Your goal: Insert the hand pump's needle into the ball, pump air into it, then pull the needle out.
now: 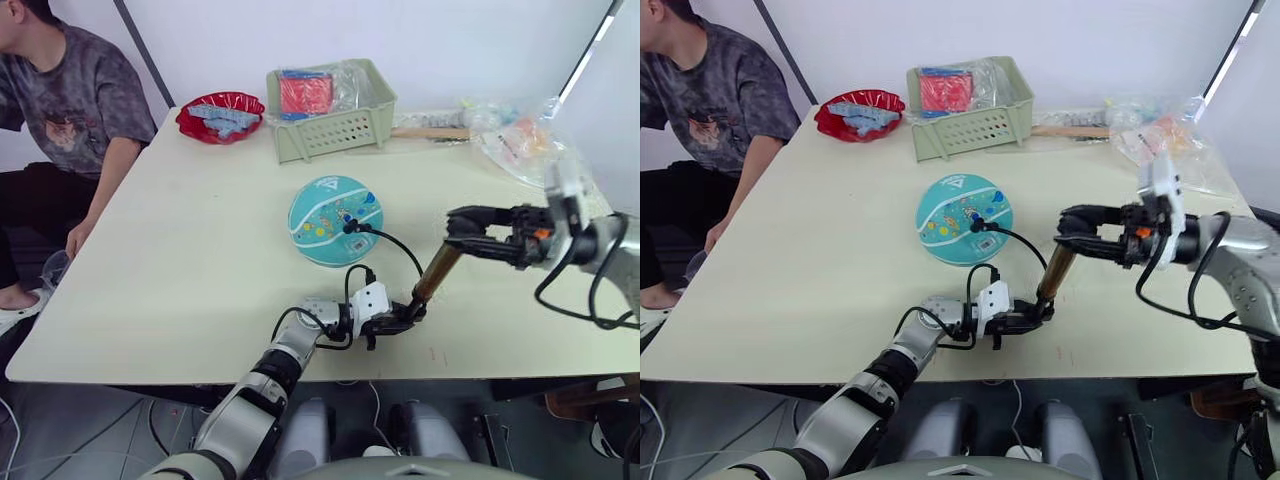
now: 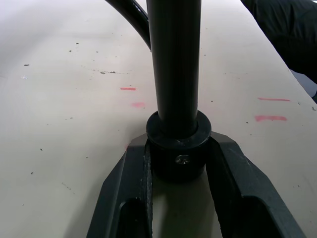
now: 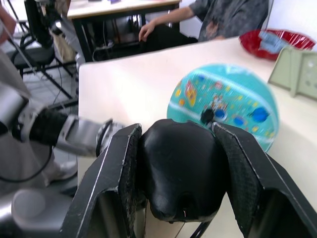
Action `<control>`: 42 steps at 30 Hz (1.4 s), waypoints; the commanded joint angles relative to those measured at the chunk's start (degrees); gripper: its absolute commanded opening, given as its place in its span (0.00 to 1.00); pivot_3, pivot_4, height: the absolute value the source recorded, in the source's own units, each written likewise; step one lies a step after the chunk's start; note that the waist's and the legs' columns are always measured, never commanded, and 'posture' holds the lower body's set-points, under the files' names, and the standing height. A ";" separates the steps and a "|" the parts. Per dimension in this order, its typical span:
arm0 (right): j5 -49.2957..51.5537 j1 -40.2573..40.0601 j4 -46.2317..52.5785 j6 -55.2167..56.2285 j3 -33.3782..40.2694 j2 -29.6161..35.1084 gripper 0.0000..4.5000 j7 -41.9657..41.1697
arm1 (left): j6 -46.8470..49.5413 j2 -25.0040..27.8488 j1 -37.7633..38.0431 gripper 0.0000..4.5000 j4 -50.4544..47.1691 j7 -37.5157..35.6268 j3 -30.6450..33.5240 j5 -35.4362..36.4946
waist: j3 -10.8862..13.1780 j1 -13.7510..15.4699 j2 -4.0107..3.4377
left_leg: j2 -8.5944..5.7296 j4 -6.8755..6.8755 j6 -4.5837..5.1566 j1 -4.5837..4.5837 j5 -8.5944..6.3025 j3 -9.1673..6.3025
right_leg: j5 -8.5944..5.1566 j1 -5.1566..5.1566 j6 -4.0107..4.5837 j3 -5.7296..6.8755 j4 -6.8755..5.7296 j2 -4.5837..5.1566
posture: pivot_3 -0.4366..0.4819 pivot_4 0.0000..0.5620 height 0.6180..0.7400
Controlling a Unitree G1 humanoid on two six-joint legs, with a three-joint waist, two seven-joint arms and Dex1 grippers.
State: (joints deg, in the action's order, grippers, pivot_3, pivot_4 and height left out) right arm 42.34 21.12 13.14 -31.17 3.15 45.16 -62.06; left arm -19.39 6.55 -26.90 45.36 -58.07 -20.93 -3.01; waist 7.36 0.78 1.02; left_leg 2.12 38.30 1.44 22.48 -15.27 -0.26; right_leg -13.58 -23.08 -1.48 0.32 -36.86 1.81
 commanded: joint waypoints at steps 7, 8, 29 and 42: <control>-10.40 -6.30 -4.17 6.50 -6.17 -5.73 0.40 3.61 | 1.73 0.73 2.37 0.24 3.95 -0.10 -2.94 -3.78 | -0.09 -0.05 0.03 | 0.03 -0.08 -0.01 -0.53 -0.01 -0.07 | -0.20 0.45 -0.12 -0.04 0.01 0.03 | 0.48 0.27 0.98; -10.13 -6.30 -4.13 6.05 -6.00 -6.05 0.40 3.66 | 1.70 0.73 2.37 0.24 4.03 -0.09 -2.92 -3.77 | -0.10 -0.05 -0.01 | 0.04 -0.08 -0.01 -0.53 -0.01 -0.10 | -0.19 0.44 -0.12 -0.05 0.01 0.04 | 0.48 0.27 0.98; 13.30 14.73 -0.79 -18.02 11.78 3.86 0.40 6.62 | 0.44 1.13 1.96 0.24 5.36 -0.31 -3.04 -3.77 | 0.82 0.04 -0.46 | 0.02 -0.11 -0.01 -0.23 -0.01 -0.13 | -0.05 0.20 0.09 -0.05 0.06 0.20 | 0.48 0.27 0.98; 12.62 17.07 -0.19 -18.02 11.85 7.27 0.40 3.88 | 0.53 0.90 1.49 0.24 5.94 -0.53 -2.75 -3.57 | 0.89 0.15 -0.53 | -0.04 0.01 0.00 0.38 0.00 -0.05 | 0.05 -0.29 -0.03 -0.12 0.04 0.19 | 0.48 0.27 0.98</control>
State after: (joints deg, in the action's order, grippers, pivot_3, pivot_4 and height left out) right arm 55.27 38.10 10.80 -51.60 11.74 51.49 -58.19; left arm -20.93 6.15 -28.02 46.08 -58.50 -21.01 -2.67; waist 8.25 0.93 0.50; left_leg 2.09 38.30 1.44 22.85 -15.27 -0.32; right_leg -13.52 -23.35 -1.54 0.23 -36.81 1.98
